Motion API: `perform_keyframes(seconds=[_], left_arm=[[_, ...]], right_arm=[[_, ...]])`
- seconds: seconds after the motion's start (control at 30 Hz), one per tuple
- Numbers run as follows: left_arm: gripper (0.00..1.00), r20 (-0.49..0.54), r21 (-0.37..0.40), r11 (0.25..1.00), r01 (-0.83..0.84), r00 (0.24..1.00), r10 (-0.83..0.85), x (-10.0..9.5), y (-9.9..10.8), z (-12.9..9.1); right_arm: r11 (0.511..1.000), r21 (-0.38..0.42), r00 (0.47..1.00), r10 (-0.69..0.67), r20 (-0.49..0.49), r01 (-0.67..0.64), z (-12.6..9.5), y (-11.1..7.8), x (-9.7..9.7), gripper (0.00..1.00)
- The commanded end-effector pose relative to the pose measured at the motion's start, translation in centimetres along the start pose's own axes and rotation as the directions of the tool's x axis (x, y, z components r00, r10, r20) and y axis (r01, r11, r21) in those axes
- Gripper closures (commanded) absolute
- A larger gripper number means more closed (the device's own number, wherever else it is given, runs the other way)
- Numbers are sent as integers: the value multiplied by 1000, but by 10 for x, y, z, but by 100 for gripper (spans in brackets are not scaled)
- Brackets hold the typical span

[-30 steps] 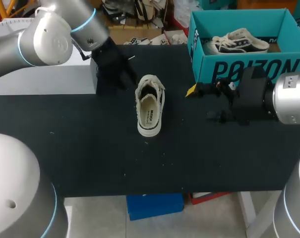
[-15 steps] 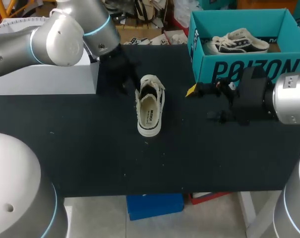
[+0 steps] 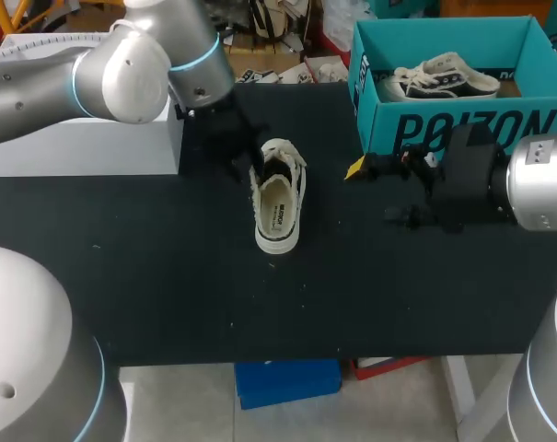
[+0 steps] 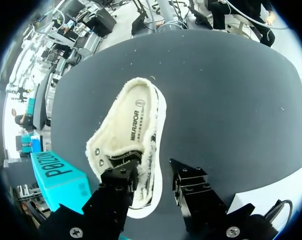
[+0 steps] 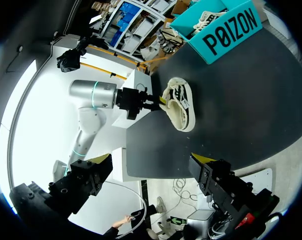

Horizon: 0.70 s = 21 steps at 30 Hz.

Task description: Take the shoe out of the shoebox, open the shoe tongue, remove and reinsert the insole, then place the shoe into the shoebox

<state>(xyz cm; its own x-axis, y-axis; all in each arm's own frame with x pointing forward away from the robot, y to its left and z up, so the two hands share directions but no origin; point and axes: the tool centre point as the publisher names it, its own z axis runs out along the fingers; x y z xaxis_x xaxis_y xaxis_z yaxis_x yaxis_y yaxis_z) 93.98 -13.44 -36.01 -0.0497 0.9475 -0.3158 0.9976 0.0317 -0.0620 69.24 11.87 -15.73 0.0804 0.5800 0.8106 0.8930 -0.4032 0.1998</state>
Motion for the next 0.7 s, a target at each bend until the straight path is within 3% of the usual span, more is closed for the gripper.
perform_keyframes(seconds=[0.03,0.7], left_arm=[[64,-14,2,1000,-21,1000,21,-3,1,8],[73,-89,1,996,-85,992,85,6,1,38]], right_arm=[[1000,-1,1000,0,2,0,0,-1,0,0],[1000,-1,1000,0,2,0,0,-1,0,0]])
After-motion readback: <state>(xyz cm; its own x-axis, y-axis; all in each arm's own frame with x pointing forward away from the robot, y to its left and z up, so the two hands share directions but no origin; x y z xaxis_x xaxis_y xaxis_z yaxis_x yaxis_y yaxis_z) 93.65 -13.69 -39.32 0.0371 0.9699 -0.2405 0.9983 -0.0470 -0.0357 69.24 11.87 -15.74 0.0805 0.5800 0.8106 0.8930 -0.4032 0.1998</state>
